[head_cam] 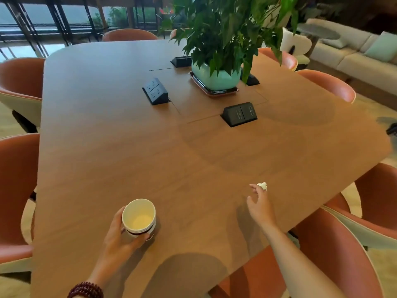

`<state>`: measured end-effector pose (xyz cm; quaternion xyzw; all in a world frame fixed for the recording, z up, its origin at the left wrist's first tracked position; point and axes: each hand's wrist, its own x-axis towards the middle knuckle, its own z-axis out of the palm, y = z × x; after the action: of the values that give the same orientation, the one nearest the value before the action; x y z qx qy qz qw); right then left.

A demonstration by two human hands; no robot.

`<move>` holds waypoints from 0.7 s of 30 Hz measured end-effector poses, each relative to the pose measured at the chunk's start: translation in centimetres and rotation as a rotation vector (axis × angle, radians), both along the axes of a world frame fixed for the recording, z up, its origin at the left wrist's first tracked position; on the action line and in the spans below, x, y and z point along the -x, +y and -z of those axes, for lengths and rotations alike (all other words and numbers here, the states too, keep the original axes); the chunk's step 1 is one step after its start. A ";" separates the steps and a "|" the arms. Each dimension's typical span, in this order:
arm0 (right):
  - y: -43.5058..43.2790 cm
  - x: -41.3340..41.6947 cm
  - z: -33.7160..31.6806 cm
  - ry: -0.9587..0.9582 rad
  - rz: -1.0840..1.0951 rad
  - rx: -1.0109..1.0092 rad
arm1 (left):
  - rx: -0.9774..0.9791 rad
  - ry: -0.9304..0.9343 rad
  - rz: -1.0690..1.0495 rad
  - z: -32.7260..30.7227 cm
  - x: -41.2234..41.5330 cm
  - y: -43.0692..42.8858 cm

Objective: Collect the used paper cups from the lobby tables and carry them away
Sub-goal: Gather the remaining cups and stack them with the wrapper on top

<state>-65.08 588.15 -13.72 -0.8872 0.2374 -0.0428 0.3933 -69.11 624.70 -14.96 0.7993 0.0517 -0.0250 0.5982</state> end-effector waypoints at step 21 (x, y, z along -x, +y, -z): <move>-8.4 -6.1 6.3 0.158 -0.130 0.278 | -0.081 0.044 -0.214 -0.7 2.8 0.5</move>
<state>-59.01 579.77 -20.05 -0.9471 0.2015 0.0203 0.2489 -71.90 625.20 -14.27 0.8121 0.1508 0.0233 0.5633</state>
